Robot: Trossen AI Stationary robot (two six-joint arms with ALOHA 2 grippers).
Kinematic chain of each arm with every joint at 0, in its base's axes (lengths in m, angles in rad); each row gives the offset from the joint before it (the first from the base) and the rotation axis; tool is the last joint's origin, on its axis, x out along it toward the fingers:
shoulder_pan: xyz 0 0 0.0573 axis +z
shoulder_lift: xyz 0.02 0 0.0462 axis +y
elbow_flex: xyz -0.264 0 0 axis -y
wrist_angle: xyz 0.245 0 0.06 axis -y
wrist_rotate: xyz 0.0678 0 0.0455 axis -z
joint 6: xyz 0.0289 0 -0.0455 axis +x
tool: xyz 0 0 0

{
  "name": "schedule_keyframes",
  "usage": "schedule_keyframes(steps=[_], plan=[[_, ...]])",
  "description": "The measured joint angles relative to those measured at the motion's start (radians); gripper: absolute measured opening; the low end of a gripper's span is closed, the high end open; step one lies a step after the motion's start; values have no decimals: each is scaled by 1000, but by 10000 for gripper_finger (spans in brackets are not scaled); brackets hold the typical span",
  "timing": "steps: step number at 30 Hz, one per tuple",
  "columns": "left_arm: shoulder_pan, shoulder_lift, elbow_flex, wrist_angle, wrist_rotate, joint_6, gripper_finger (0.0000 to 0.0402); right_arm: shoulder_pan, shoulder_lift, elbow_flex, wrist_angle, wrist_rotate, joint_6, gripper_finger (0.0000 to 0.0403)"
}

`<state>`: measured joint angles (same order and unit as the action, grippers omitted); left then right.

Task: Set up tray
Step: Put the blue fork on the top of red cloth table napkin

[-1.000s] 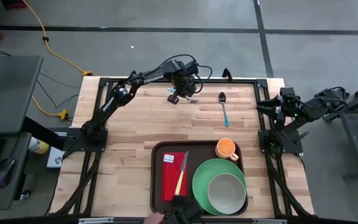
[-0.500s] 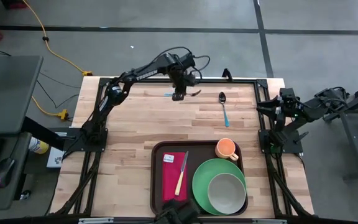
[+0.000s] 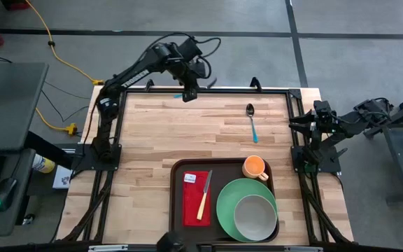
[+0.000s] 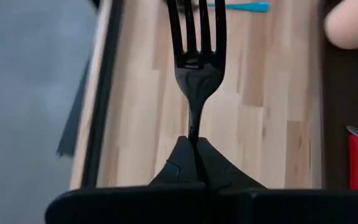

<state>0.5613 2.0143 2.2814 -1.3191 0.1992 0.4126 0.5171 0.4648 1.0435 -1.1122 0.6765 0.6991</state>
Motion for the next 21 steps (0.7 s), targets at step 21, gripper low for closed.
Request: schedule_keyframes(steps=[21], plan=[[-481,-241,-1,-257,-593,-631,11,0,-14,18,-50,28,-28,119]])
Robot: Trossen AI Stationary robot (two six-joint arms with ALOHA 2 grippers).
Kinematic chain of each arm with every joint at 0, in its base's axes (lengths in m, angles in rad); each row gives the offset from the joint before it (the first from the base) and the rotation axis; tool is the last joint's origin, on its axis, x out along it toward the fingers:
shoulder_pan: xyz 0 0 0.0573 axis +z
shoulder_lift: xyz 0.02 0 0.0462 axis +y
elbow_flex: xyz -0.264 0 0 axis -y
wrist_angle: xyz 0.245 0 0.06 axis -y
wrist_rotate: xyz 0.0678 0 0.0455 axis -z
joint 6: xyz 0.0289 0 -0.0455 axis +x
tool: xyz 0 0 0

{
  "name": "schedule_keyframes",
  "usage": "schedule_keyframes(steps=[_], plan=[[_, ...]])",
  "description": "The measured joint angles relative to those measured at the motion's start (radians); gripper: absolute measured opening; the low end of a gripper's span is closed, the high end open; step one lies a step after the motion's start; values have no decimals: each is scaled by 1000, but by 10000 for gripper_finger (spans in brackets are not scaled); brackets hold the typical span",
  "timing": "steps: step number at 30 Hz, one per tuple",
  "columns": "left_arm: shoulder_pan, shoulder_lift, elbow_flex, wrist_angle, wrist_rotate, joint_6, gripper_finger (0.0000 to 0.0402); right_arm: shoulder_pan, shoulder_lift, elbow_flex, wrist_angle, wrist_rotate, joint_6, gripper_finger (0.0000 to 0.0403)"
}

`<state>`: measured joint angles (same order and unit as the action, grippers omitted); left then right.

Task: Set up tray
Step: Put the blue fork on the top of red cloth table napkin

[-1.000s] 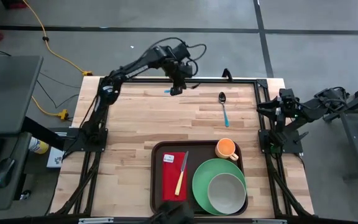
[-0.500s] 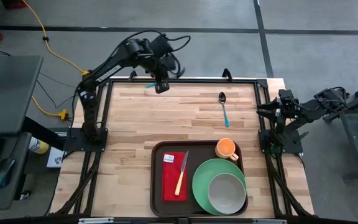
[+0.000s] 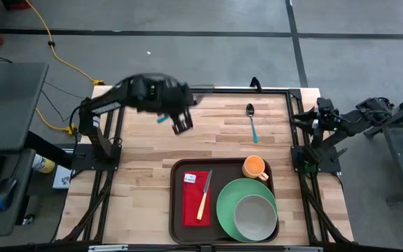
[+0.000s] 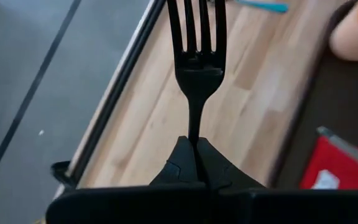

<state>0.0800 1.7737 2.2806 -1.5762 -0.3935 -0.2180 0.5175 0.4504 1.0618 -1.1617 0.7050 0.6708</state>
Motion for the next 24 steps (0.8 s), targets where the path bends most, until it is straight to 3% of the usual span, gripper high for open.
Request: schedule_keyframes(steps=[7,13,24], plan=[[-231,16,0,5,-148,-317,11,0,-35,67,-68,150,8,119],[-350,89,0,5,-248,-601,11,0,-41,159,-116,176,-45,119],[-437,284,-1,6,-208,-1071,11,0,-40,281,-209,86,-182,119]])
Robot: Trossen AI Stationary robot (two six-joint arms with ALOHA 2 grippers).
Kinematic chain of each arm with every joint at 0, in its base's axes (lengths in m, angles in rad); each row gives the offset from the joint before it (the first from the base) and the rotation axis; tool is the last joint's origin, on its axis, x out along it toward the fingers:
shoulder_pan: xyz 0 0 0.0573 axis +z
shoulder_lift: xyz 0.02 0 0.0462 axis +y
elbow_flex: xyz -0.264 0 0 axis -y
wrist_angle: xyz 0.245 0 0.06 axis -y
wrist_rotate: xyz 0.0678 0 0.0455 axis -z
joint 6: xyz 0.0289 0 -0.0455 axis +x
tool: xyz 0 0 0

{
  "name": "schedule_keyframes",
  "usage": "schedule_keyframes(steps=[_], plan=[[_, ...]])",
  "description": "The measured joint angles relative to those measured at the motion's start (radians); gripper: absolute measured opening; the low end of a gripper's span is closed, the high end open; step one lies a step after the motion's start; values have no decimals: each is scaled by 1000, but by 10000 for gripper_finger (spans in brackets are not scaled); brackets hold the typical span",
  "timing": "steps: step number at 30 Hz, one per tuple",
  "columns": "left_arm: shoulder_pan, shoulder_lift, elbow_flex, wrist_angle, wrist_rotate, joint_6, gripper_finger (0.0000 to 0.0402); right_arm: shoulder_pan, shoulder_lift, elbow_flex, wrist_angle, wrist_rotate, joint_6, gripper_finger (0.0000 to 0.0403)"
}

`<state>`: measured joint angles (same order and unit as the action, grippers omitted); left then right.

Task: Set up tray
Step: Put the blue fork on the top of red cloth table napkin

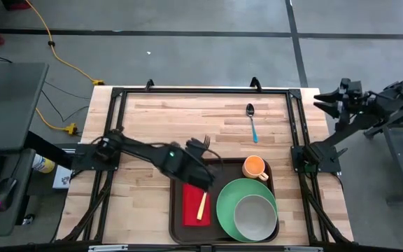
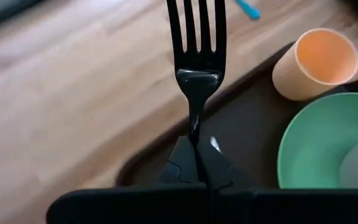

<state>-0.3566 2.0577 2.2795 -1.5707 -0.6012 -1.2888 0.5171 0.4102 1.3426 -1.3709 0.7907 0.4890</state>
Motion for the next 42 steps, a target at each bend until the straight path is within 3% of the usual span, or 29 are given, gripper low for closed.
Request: schedule_keyframes(steps=[8,13,22,42], plan=[[-47,130,0,0,84,-307,11,0,0,24,-96,-110,-1,119],[-44,197,0,0,196,-322,11,0,0,24,-91,-142,-1,119],[-44,297,0,0,311,-336,11,0,0,24,-73,-142,0,119],[-43,406,0,59,464,-356,11,0,0,24,-65,-144,8,119]])
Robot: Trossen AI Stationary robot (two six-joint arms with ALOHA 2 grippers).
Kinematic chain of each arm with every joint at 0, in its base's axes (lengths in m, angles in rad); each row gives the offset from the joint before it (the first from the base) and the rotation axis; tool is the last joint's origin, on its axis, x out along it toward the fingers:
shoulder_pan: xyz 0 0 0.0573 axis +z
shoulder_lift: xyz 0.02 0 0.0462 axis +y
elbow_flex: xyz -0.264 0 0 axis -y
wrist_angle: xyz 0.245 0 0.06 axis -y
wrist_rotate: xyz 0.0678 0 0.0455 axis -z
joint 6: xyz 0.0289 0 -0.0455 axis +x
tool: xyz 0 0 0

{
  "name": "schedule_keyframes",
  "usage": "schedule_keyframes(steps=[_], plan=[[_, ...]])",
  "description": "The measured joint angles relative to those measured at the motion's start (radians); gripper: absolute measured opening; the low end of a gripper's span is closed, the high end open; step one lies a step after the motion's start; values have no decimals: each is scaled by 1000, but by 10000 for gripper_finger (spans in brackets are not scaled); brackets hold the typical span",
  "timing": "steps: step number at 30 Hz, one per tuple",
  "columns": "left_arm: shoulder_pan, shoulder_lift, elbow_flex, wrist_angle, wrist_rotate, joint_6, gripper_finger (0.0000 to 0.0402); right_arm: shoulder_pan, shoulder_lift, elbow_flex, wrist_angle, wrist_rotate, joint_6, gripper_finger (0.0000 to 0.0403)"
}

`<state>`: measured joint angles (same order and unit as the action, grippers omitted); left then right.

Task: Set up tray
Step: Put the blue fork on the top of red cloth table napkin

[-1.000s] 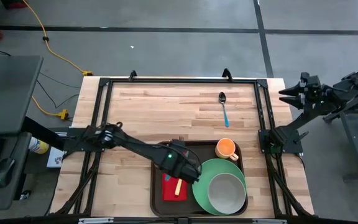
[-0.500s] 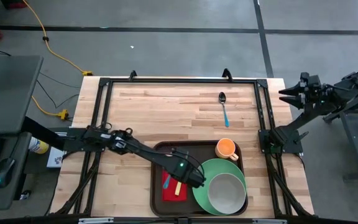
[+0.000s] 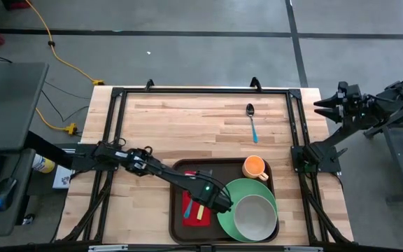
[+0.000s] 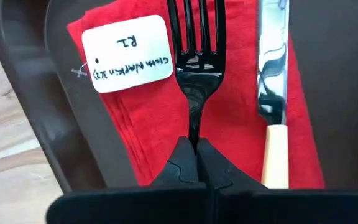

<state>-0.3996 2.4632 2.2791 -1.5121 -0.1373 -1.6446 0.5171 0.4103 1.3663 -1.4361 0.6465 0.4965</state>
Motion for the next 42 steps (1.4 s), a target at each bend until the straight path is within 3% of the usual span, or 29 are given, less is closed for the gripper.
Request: schedule_keyframes(steps=[8,19,26,30,42], plan=[[0,40,2,84,28,-1,11,0,0,0,0,-11,-4,119],[2,40,1,76,39,11,13,0,0,0,-3,-41,-20,119],[2,40,1,118,20,27,74,0,0,0,-3,-45,-32,119],[2,40,1,134,17,40,90,0,0,0,-3,-45,-38,119],[5,36,1,97,15,40,71,0,0,0,-14,-45,-53,119]])
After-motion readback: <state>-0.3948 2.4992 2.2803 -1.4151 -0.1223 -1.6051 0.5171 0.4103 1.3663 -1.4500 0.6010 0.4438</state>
